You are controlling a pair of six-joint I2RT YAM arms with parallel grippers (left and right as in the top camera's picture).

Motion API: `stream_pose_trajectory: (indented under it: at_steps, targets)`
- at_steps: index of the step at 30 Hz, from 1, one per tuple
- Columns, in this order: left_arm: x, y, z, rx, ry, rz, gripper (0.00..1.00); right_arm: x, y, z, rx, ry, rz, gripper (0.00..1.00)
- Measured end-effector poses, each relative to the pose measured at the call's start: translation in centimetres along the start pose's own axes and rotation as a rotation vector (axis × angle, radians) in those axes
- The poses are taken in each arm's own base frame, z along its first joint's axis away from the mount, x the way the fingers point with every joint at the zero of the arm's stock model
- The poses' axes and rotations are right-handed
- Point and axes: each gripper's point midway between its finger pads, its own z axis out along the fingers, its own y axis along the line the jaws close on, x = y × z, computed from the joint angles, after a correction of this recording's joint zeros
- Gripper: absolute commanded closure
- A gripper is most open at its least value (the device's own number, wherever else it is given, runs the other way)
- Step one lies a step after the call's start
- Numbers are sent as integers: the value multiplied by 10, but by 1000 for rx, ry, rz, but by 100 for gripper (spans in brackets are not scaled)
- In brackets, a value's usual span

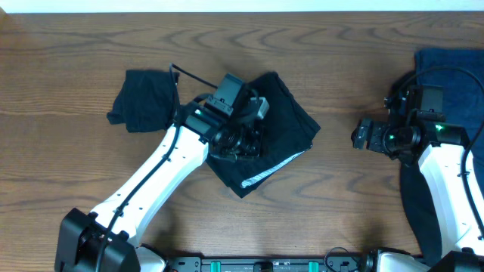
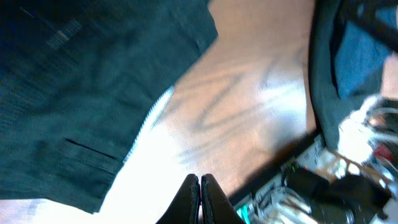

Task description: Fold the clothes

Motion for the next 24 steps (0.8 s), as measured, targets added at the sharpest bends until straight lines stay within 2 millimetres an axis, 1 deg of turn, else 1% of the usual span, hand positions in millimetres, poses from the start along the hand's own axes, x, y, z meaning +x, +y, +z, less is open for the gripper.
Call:
stream_pose_trajectory:
  at_steps: [6, 8, 12, 17, 19, 24]
  targets:
    - [33, 14, 19, 32, 111, -33, 94, 0, 0, 0, 0, 0, 0, 1]
    - [39, 18, 26, 40, 125, -35, 94, 0, 0, 0, 0, 0, 0, 1]
    - [45, 29, 41, 57, 116, -19, 94, 0, 0, 0, 0, 0, 0, 1]
    - [47, 42, 52, 68, 97, -22, 94, 0, 0, 0, 0, 0, 0, 1]
    - [44, 51, 50, 66, 86, -49, 94, 0, 0, 0, 0, 0, 0, 1]
    - [25, 74, 34, 71, 19, -135, 94, 0, 0, 0, 0, 0, 0, 1]
